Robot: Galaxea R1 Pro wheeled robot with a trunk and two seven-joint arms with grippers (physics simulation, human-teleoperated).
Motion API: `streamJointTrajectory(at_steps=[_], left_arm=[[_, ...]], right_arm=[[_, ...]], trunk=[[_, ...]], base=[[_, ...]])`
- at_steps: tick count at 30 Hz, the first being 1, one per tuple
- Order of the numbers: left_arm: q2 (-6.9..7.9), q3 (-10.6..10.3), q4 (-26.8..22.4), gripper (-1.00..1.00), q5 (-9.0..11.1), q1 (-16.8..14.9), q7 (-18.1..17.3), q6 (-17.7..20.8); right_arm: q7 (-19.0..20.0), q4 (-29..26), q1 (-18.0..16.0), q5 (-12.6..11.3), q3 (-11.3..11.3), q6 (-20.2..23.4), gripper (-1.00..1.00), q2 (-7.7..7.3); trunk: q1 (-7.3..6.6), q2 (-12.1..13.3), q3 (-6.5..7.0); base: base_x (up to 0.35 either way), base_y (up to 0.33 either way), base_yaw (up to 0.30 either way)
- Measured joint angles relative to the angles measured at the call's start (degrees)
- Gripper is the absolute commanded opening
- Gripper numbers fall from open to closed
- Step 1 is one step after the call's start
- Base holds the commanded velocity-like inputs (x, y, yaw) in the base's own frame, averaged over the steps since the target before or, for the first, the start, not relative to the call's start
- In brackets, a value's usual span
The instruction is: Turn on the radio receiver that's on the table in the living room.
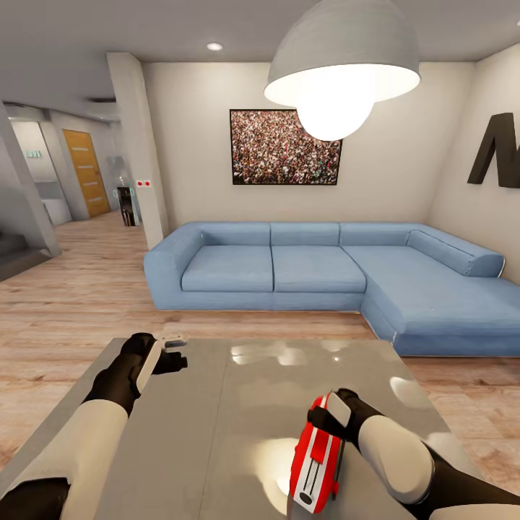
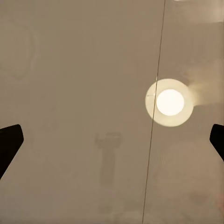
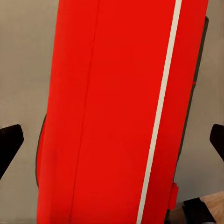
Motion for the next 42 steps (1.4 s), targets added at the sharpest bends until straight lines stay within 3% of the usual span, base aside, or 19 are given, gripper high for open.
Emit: streamJointTrajectory(at_steps=[21,22,42], left_arm=[[0.00,-0.1,0.0,1.00,0.0,0.1,0.0,0.0],[0.00,-0.1,0.0,1.00,0.0,0.1,0.0,0.0],[0.00,-0.1,0.0,1.00,0.0,0.1,0.0,0.0]], right_arm=[[0.0,0.5,0.0,0.0,0.0,0.4,1.00,0.00],[0.0,0.5,0.0,0.0,0.0,0.4,-1.00,0.00],[0.0,0.6,0.0,-0.1,-0.1,0.3,-1.00,-0.17]], trunk=[[0.00,0.0,0.00],[0.00,0.0,0.00],[0.00,0.0,0.00]], base=[[0.000,0.000,0.000],[0.000,0.000,0.000],[0.000,0.000,0.000]])
